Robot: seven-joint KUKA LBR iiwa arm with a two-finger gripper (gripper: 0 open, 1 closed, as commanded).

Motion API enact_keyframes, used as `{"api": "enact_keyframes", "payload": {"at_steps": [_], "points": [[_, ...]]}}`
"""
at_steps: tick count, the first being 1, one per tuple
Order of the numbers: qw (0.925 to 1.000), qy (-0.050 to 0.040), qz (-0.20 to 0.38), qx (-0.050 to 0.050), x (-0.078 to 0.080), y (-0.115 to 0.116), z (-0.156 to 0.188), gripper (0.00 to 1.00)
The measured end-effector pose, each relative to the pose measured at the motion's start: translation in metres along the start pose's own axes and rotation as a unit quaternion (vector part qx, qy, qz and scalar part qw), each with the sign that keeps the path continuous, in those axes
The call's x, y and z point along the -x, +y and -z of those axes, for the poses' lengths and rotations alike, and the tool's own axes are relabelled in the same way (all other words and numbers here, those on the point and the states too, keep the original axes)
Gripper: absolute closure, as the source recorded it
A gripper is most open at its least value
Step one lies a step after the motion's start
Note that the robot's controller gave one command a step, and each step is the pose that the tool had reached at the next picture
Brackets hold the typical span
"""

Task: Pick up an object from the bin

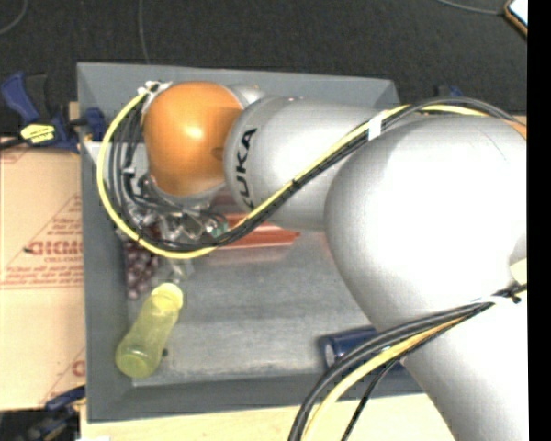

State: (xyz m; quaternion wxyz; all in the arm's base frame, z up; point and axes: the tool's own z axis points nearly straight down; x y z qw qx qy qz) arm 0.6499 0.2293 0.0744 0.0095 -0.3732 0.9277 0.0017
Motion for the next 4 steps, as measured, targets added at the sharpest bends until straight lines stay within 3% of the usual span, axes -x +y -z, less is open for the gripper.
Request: {"api": "enact_keyframes", "payload": {"at_steps": [1, 2, 4], "points": [[0.9975, 0.0030, 0.071, 0.003, 0.006, 0.004, -0.003, 1.00], [0.9975, 0.0030, 0.071, 0.003, 0.006, 0.005, -0.002, 1.00], [0.9975, 0.0036, 0.070, 0.003, 0.006, 0.004, 0.047, 1.00]]}}
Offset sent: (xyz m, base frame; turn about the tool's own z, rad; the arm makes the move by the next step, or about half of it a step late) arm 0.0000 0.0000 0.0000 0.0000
